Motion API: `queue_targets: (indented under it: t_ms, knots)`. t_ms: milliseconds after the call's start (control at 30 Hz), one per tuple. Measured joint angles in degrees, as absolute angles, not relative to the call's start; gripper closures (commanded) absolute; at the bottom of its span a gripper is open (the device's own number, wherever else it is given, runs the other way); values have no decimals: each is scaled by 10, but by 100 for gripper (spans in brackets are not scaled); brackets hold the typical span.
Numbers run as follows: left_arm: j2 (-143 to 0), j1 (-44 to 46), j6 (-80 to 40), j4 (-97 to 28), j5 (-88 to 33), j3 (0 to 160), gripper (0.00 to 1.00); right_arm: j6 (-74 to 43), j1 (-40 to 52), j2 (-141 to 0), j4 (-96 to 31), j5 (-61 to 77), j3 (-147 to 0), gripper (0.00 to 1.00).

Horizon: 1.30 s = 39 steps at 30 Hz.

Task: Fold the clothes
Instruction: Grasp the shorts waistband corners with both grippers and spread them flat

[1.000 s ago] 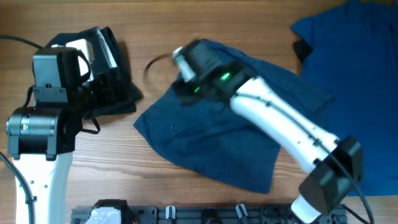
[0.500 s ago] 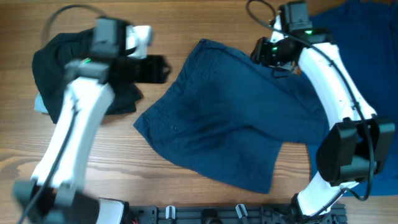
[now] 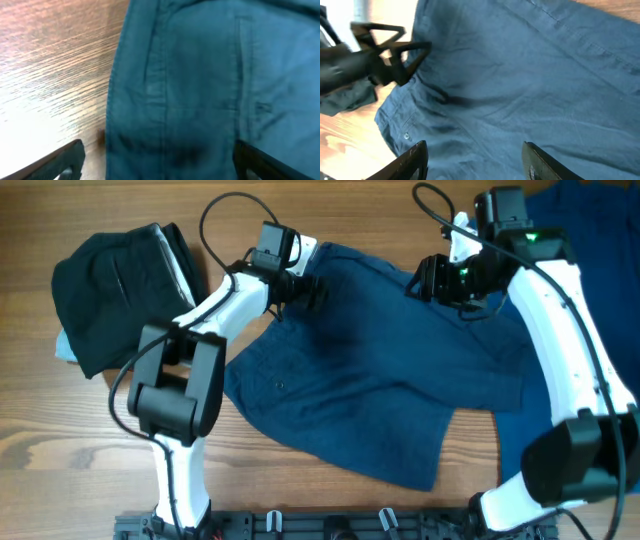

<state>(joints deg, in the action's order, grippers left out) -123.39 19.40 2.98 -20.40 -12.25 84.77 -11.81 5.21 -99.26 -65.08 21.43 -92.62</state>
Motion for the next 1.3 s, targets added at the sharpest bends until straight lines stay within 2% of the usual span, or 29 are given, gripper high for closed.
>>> queue_targets:
  t_ms: [100, 167, 200, 233, 533, 633, 967, 1033, 1067, 1100, 1200, 1233, 1300]
  knots:
    - [-1249, 194, 35, -192, -123, 850, 34, -116, 52, -979, -652, 215, -926, 37]
    - [-1251, 194, 36, -194, -125, 852, 60, -117, 52, -976, -652, 215, -926, 37]
    - [-1252, 194, 38, -195, -126, 852, 88, -117, 52, -976, -652, 215, -926, 37]
    - [-1253, 194, 39, -197, -127, 853, 96, -117, 52, -976, -652, 215, -926, 37]
    - [-1258, 191, 38, -234, -108, 863, 96, -119, 52, -976, -652, 215, -926, 36]
    - [-1251, 178, 17, -283, -71, 875, 96, -121, 52, -976, -648, 211, -926, 34]
    - [-1145, 39, -38, -364, 11, 886, 96, -156, 52, -984, -614, 127, -926, 30]
    - [-1144, 34, -38, -378, 17, 886, 87, -163, 52, -1001, -582, 114, -922, 31]
    - [-1145, 34, -37, -381, 17, 886, 79, -166, 52, -1012, -561, 112, -916, 32]
    - [-1145, 36, -39, -382, 18, 886, 65, -169, 52, -1023, -535, 110, -909, 33]
    - [-1145, 39, -33, -389, 19, 886, 43, -173, 52, -1065, -464, 115, -892, 38]
    - [-1145, 39, -34, -389, 19, 886, 32, -175, 52, -1081, -442, 116, -892, 41]
    - [-1145, 39, -34, -392, 19, 886, 27, -185, 52, -1110, -399, 118, -892, 41]
